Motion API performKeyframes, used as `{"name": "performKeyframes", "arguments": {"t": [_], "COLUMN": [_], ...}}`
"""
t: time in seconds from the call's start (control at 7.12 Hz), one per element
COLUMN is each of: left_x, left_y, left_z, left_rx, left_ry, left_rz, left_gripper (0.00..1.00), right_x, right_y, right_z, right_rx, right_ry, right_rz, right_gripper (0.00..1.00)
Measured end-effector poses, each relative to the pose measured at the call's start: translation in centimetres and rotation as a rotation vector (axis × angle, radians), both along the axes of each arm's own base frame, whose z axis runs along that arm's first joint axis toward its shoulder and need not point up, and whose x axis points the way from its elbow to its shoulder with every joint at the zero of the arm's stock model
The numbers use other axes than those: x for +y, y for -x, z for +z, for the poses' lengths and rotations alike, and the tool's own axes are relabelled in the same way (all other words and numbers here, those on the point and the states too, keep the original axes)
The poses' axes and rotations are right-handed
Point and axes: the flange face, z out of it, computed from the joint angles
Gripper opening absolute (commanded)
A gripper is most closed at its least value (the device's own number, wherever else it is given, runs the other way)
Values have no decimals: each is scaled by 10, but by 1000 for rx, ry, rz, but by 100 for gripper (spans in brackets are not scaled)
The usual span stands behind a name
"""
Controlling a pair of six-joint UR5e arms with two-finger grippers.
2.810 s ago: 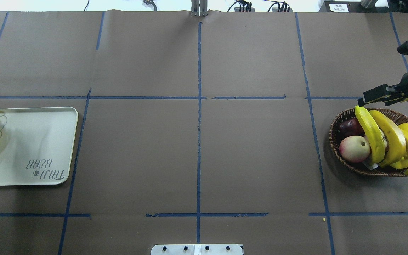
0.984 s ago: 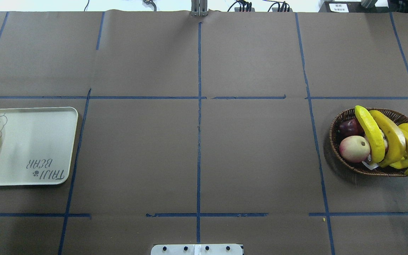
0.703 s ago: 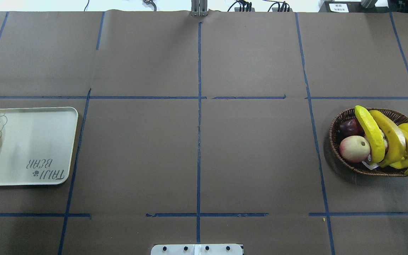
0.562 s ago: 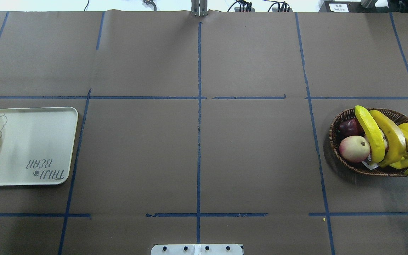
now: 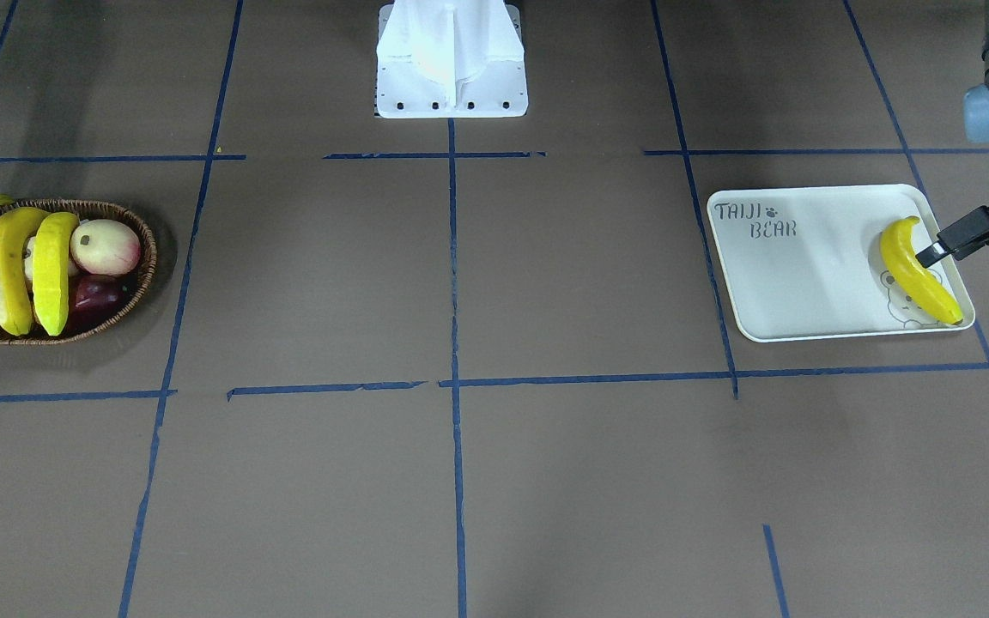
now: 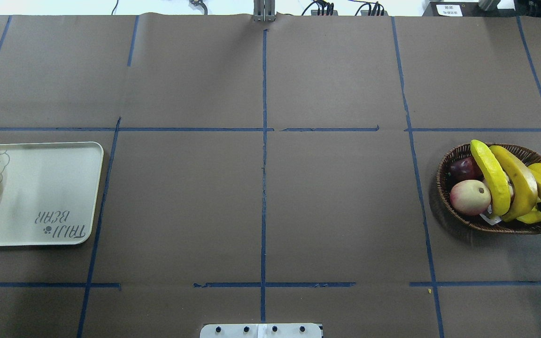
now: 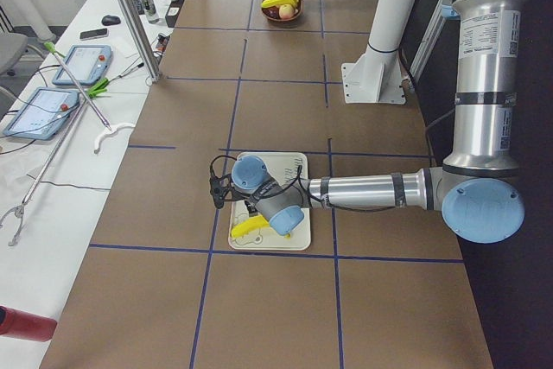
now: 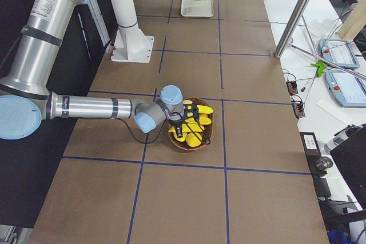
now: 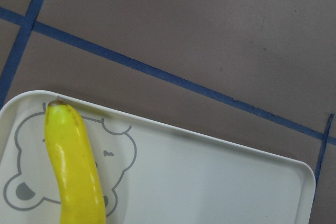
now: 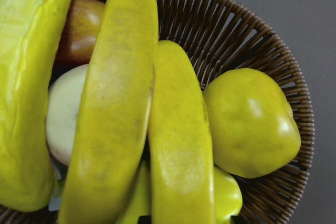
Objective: Transfer all bananas from basket to plate
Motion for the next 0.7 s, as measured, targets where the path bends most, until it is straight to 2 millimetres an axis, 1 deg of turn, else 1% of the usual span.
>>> {"name": "performKeyframes", "arguments": {"t": [0.14,0.28,0.42,0.56,0.7], "left_x": [0,0,0,0,0], "left_y": [0,0,0,0,0], "left_z": [0,0,-1,-1,-1], "left_rx": [0,1,2,3,4], "left_ry": [0,-1,-2,-3,-5], "left_rz": [0,0,1,1,2], "left_gripper": [100,100,100,100,100], "right_x": [-1,-1,0,0,-4], "right_y": [1,1,0,-7,-23], "right_z": [-1,0,1,3,5], "right_rx": [-1,-1,1,6,20], "right_ry": [-2,-1,0,0,-11], "right_rz": [-2,-2,0,16,54], "right_gripper": [6,1,1,0,0]}}
